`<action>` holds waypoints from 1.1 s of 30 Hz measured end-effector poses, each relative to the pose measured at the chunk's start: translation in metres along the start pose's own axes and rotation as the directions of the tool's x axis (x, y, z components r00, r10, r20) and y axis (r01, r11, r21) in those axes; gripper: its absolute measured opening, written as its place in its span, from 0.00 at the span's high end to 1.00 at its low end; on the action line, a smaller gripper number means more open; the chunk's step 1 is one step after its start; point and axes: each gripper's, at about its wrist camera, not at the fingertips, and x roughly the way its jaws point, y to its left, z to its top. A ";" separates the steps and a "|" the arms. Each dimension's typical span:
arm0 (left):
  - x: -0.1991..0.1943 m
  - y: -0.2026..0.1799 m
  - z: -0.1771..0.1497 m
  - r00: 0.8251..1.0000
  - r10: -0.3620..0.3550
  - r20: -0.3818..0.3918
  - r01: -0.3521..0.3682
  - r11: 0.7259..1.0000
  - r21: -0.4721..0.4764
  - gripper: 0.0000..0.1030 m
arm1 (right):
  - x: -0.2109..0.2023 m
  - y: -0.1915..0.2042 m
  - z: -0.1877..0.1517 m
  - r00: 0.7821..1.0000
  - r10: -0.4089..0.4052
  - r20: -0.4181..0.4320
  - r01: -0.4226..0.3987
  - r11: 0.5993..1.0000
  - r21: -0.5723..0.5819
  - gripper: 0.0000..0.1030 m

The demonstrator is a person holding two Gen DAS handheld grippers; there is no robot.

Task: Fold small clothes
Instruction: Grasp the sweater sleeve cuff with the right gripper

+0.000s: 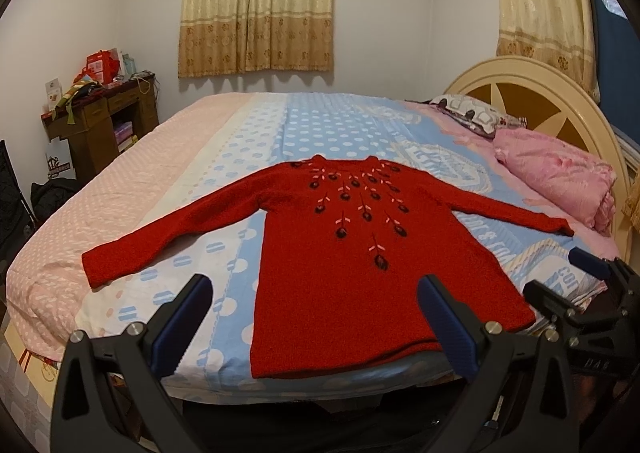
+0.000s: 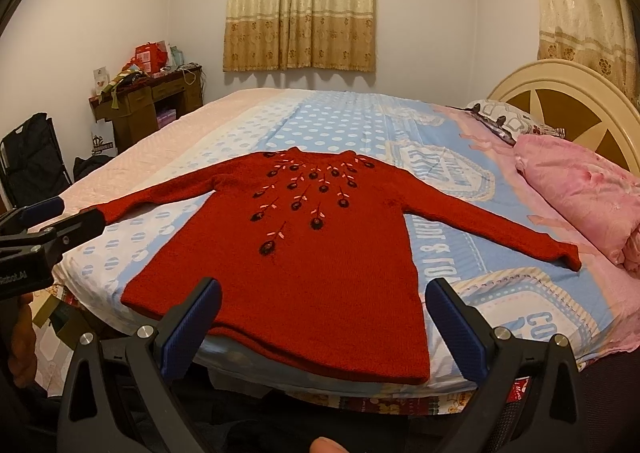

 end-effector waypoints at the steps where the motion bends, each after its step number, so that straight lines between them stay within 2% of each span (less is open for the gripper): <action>1: 0.003 0.000 0.000 1.000 0.002 -0.008 -0.002 1.000 0.004 0.00 | 0.003 -0.002 0.000 1.000 -0.003 -0.007 0.003 1.000 0.002 0.01; 8: 0.025 0.001 0.003 0.999 0.029 -0.029 -0.027 0.997 0.073 0.00 | 0.026 -0.020 -0.003 0.999 -0.036 -0.041 0.037 0.999 0.014 0.01; 13: 0.049 0.004 0.013 0.999 0.022 -0.047 -0.015 0.990 0.139 0.00 | 0.049 -0.041 -0.003 0.996 -0.059 -0.064 0.061 0.998 0.036 0.01; 22: 0.103 0.014 0.046 0.998 0.054 -0.043 -0.046 0.983 0.179 0.00 | 0.108 -0.112 0.003 0.982 -0.120 -0.147 0.142 0.978 0.150 0.01; 27: 0.134 0.014 0.062 0.998 0.044 -0.047 -0.034 0.980 0.196 0.00 | 0.127 -0.171 0.008 0.975 -0.131 -0.182 0.179 0.945 0.275 0.01; 30: 0.152 0.012 0.068 0.998 0.044 -0.044 -0.034 0.975 0.218 0.00 | 0.132 -0.212 0.009 0.970 -0.153 -0.190 0.214 0.908 0.361 0.01; 33: 0.170 0.010 0.073 0.998 0.049 -0.048 -0.036 0.972 0.234 0.00 | 0.135 -0.253 0.007 0.964 -0.163 -0.212 0.245 0.855 0.457 0.01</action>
